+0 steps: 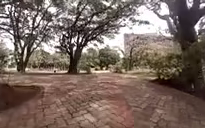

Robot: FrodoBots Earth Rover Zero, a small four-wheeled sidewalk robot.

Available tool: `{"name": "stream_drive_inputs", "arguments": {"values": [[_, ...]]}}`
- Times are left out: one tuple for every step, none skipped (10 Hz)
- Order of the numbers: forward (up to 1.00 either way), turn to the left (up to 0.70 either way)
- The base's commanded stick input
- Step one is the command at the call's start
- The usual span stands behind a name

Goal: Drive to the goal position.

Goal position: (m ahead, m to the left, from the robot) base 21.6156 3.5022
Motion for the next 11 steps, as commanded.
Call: {"name": "stream_drive_inputs", "arguments": {"values": [[0.7, 0.0], [0.7, 0.0], [0.7, 0.0], [0.7, 0.0], [0.7, 0.0], [0.7, 0.0], [0.7, 0.0], [0.7, 0.0], [0.7, 0.0], [0.7, 0.0], [0.7, 0.0]]}}
